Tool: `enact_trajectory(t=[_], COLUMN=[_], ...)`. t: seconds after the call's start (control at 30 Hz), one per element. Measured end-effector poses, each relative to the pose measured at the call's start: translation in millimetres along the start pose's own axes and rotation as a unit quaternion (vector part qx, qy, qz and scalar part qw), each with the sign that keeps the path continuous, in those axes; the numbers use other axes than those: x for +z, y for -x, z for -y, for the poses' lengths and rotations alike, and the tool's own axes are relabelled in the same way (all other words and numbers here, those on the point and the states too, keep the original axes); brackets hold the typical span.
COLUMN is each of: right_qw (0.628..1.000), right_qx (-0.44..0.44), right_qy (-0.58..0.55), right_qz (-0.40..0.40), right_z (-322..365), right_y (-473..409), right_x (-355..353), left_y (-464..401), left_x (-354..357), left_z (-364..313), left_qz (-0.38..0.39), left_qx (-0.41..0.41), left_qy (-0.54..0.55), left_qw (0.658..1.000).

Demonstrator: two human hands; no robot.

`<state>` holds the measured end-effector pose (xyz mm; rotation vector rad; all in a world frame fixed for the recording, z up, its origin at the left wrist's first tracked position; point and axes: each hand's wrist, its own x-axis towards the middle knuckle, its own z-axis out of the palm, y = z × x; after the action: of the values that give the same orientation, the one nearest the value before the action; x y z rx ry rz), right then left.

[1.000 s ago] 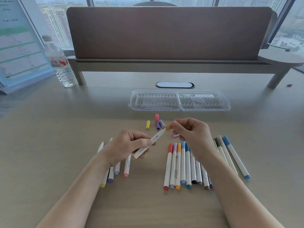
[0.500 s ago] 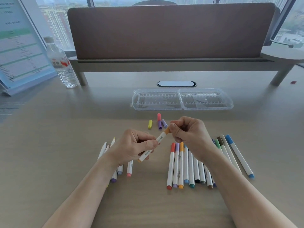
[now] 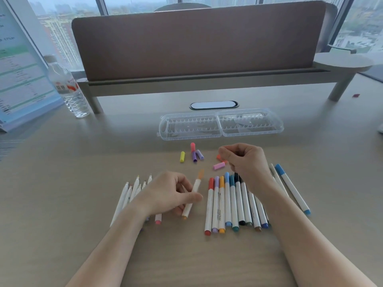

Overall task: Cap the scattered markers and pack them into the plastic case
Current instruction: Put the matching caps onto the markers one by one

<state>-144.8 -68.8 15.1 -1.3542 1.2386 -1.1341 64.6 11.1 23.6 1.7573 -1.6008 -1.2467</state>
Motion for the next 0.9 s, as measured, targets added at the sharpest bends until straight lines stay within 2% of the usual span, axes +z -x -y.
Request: enact_trajectory(t=[0.23, 0.47, 0.53, 0.63, 0.9], right_qw=[1.000, 0.996, 0.994, 0.991, 0.990], right_qx=[0.017, -0.008, -0.019, -0.028, -0.039], right_qy=[-0.006, 0.087, 0.105, 0.127, 0.138], right_qz=[-0.008, -0.003, 0.007, 0.014, -0.002], right_z=[-4.4, -13.2, -13.4, -12.9, -12.3], right_y=[-0.2, -0.7, -0.2, 0.6, 1.6], right_x=[-2.4, 0.4, 0.8, 1.5, -3.0], left_y=[0.4, 8.8, 13.9, 19.3, 9.2], left_x=[-6.1, -35.3, -43.0, -44.8, -33.1], left_z=[3.2, 21.4, 26.4, 29.0, 18.8], left_qz=[-0.051, -0.217, -0.213, -0.172, -0.153], left_qx=[0.012, 0.017, -0.021, -0.085, -0.103], left_qy=[0.021, -0.010, -0.054, -0.191, -0.345], left_qw=[0.998, 0.976, 0.975, 0.963, 0.920])
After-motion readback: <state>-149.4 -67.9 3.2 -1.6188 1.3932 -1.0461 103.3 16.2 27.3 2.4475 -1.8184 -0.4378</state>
